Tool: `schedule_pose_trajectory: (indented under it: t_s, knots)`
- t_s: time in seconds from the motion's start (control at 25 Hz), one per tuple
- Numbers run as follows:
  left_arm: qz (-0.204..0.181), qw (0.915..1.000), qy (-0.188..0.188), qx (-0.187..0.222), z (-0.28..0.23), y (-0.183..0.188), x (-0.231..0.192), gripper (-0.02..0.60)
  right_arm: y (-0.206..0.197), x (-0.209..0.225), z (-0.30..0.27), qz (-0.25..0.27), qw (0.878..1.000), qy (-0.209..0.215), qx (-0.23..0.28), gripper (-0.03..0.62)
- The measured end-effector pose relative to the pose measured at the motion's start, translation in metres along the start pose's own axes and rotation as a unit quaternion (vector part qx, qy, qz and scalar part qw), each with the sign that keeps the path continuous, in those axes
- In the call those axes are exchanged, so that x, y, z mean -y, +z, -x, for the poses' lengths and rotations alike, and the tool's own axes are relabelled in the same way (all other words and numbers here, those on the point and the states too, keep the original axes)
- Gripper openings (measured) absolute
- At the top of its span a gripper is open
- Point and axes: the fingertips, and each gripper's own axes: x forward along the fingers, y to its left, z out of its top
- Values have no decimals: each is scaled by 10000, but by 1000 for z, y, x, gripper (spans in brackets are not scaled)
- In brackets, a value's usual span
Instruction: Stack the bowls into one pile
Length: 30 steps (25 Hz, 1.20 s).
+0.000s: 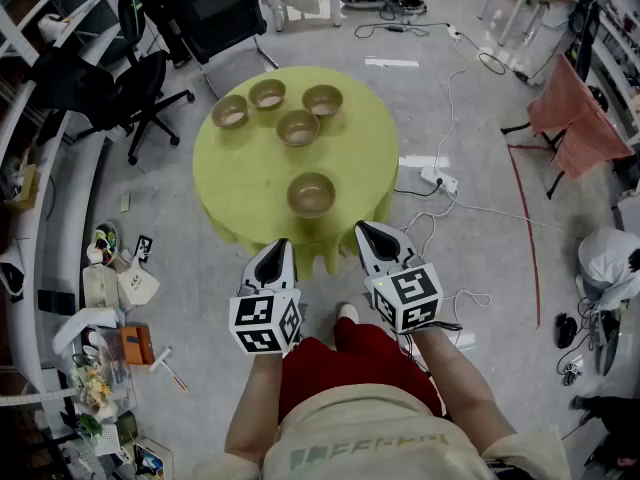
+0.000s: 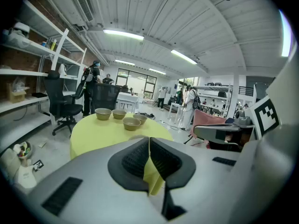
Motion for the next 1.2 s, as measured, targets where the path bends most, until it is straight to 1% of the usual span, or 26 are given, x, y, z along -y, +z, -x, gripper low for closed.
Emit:
schedule_pose_trajectory:
  t_s: [0.48,0.76,0.88,1.2]
  knots:
    - [60,10000,40,54,0,2,-5,25,-7,-3,-3,-26,9999,83,-68,35]
    - [47,9999,93,6,-4,0,-1,24,-5,2,-3,49,10000,62,0,35]
    - [15,9999,158,58,-5,5,-2,25,-3,5,-6,-38,10000,92,-11,35]
    - [43,9993,350,117,-8,18,-11,25,6,24,-14,-153,9999,-30,9,37]
